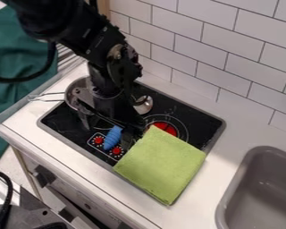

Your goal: Picked up the silver pan and place it on top of the green cloth

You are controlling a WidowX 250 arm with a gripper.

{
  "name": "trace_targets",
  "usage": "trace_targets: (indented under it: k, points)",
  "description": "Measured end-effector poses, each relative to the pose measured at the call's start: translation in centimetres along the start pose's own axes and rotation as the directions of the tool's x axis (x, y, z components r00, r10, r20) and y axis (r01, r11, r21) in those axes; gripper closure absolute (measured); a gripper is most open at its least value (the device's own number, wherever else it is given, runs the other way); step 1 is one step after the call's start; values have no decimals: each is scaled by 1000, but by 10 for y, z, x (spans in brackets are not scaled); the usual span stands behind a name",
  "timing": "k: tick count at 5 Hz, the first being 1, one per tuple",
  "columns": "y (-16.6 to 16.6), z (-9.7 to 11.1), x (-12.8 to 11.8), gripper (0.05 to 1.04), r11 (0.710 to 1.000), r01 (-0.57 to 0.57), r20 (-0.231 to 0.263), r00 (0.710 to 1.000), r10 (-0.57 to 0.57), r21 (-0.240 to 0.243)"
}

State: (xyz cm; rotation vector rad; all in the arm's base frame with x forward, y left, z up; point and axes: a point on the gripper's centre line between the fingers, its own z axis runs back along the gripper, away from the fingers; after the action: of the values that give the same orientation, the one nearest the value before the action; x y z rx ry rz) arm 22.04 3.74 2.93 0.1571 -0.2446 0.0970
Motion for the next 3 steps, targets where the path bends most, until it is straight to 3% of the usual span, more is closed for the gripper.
trace_targets:
  k: [1,2,3]
  points:
    - [1,-3,-5,83,1000,-8,-23,1000,9,11]
    - [10,-11,0,83,988,-28,-26,999,33,149]
    - [16,-19,17,83,984,-32,-2,999,33,178]
